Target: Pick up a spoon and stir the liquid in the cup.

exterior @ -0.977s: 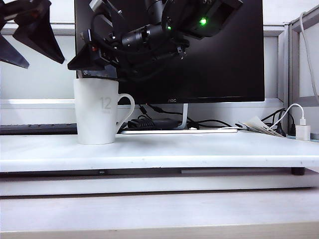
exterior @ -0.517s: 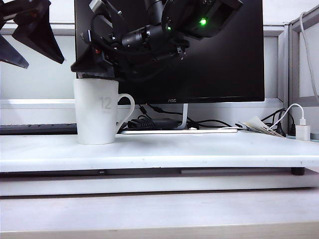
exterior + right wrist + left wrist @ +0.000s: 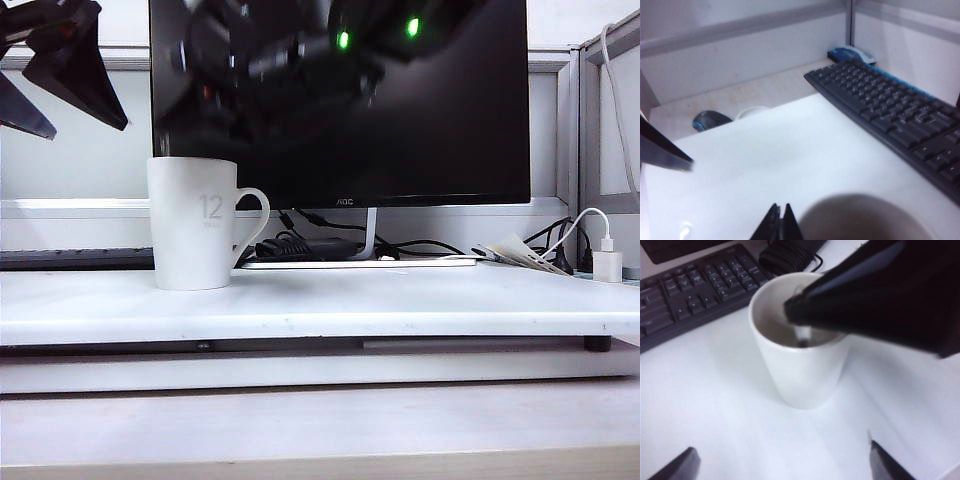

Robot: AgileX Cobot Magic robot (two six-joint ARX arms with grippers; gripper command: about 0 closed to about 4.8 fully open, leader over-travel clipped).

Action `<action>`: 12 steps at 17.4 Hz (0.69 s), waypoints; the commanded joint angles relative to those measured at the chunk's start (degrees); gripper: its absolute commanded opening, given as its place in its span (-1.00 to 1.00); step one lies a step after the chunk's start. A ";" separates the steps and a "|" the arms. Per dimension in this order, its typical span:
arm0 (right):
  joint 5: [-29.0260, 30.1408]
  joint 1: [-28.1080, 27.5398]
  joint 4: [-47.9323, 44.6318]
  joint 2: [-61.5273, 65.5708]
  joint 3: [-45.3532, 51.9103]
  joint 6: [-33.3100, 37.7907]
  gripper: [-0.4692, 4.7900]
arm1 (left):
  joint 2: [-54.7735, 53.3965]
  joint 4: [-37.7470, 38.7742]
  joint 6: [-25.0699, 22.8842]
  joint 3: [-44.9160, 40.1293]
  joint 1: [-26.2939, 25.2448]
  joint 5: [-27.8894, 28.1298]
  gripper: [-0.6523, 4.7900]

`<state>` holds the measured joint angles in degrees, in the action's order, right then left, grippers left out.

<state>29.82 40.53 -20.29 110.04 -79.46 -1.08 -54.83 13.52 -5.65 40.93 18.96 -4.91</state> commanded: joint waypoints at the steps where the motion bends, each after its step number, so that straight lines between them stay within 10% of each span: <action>1: -0.33 -0.28 -0.85 -2.84 -0.09 0.37 -0.83 | 0.15 -2.03 -0.15 0.46 -0.04 0.13 1.00; 12: -0.11 -5.64 -0.98 -4.42 -0.13 4.15 -0.83 | -9.22 -18.86 3.80 0.46 -0.07 -6.54 1.00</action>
<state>29.61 34.98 -20.51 105.51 -79.46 2.74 -63.66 -3.75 -2.94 41.21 18.96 -11.00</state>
